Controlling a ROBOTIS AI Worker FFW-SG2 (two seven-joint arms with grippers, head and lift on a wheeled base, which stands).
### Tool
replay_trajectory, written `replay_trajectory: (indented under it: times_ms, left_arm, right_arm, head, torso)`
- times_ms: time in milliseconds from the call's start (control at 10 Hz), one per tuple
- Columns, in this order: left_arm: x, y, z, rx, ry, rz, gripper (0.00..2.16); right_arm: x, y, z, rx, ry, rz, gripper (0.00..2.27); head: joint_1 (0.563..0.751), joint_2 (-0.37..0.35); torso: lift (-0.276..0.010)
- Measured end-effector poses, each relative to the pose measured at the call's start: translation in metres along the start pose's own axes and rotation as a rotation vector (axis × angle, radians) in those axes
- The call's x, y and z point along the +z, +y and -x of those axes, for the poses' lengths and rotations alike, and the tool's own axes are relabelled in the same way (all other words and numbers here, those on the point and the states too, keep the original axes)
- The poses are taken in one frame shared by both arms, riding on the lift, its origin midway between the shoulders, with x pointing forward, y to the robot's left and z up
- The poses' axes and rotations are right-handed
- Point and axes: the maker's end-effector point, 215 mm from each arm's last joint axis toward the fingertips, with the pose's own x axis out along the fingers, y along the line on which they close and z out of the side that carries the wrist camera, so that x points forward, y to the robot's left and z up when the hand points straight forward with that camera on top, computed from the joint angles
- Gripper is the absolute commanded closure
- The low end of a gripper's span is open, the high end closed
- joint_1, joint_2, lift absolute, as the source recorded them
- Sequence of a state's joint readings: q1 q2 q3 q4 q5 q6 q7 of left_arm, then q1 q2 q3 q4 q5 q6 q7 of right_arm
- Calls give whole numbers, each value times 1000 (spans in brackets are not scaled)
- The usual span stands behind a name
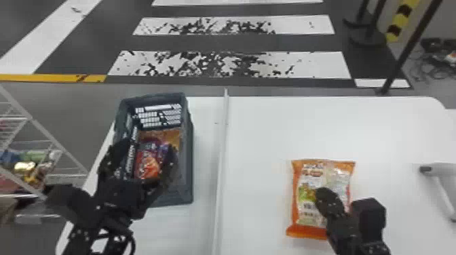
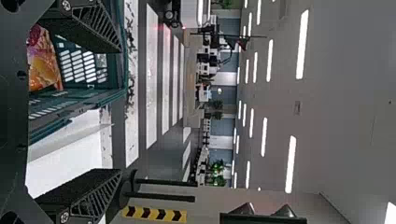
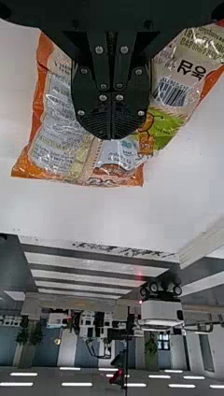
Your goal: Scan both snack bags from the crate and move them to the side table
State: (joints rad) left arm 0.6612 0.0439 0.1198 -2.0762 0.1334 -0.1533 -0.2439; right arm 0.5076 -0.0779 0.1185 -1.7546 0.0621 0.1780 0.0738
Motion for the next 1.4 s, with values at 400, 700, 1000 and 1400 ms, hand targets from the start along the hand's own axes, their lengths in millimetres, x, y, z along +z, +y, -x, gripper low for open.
replay_trajectory:
  times_ms: [400,700,1000,1400]
  left_arm:
    - [-3,3,2,7,-8,8,90]
    - [-3,2,2,8,-13,12,100]
    - [-2,2,2,8,-15,15,100]
    - [-4,2,4,7,-13,21,100]
  right_arm:
    - [43,-14,10,-28,-77,22,2250]
    - [67,-23,20,-47,-98,26,2250]
    - [48,-37,13,-85,-64,56,2250]
    - [40,-56,8,-116,-50,63,2250]
  head:
    - [695,107]
    - [695,92]
    - [695,75]
    - [695,44]
  torso:
    - [-75]
    - [-75]
    - [-75]
    - [-75]
